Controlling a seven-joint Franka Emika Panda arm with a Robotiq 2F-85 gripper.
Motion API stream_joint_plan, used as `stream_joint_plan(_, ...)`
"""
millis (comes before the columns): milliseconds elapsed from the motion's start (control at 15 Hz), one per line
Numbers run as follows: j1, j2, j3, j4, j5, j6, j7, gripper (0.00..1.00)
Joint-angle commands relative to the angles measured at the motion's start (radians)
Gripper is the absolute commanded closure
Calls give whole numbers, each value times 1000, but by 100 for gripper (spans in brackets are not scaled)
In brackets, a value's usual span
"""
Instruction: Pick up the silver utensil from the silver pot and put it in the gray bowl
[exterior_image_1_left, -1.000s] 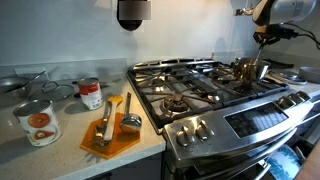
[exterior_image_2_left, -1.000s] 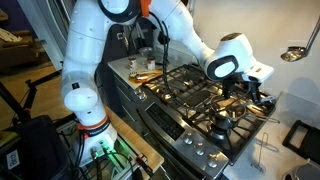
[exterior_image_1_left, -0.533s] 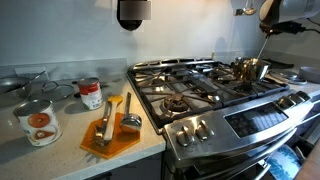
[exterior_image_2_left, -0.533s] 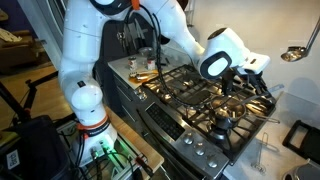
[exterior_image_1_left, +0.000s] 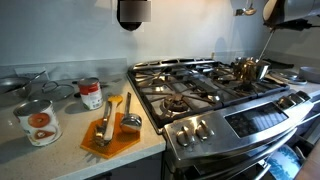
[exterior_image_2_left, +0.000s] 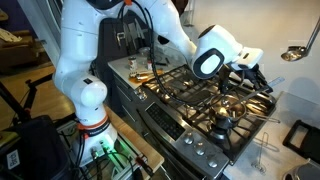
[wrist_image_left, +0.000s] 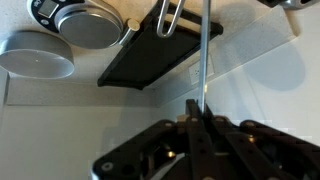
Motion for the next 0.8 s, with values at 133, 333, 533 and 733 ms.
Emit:
stream_joint_plan(133, 67, -18, -36, -38, 29, -59, 30, 99)
stream_joint_plan(333, 38, -26, 0, -31, 46, -143, 54, 99)
stream_joint_plan(533, 18, -3, 11, -19, 72, -178, 82, 99)
stream_joint_plan(733, 18, 24, -4, -13, 83, -156, 107, 99)
